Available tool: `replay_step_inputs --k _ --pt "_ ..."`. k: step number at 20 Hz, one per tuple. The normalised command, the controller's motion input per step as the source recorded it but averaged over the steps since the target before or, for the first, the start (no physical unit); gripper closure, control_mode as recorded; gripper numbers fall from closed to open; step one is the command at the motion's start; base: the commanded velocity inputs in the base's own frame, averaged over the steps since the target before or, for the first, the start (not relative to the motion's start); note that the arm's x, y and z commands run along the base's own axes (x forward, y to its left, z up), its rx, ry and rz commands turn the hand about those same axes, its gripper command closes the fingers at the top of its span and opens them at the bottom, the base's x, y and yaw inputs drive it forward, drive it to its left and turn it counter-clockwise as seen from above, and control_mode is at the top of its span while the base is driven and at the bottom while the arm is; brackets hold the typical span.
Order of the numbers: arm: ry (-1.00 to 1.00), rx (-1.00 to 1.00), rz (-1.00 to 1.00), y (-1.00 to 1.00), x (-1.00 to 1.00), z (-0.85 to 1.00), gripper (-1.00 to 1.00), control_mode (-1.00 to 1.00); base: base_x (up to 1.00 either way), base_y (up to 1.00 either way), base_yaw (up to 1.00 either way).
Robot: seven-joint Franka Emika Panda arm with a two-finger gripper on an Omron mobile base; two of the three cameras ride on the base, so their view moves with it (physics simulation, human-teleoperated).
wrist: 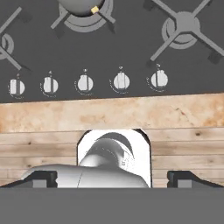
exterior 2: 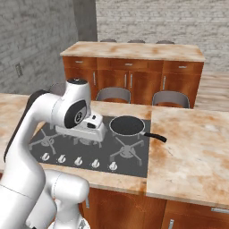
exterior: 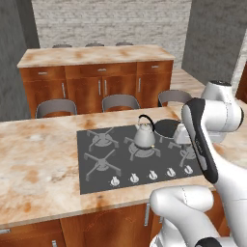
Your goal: Pick the pan from the cabinet and place it on the stove. Then turn on the stove burner for the pan.
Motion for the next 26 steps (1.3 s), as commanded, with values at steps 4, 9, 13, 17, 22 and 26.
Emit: replay_step_inputs --k 4,9,13,17,22,26 --pt "0.03 0.0 0.18 0.0 0.0 -0.37 -1.0 -1.0 0.0 0.0 0.0" --pt "0.03 0.0 0.16 0.05 0.0 -0.39 -1.0 -1.0 0.0 0.0 0.0" --pt "0.0 0.0 0.14 0.08 0.01 -0.42 -1.0 -1.0 0.0 0.0 0.0" --pt "0.0 0.0 0.06 0.04 0.19 -0.36 -1.0 -1.0 0.0 0.0 0.0" --pt "0.0 0.0 0.02 0.0 0.31 -0.33 -1.0 -1.0 0.0 0.0 0.0" --pt "0.0 0.0 0.03 0.0 0.31 -0.27 -1.0 -1.0 0.0 0.0 0.0"
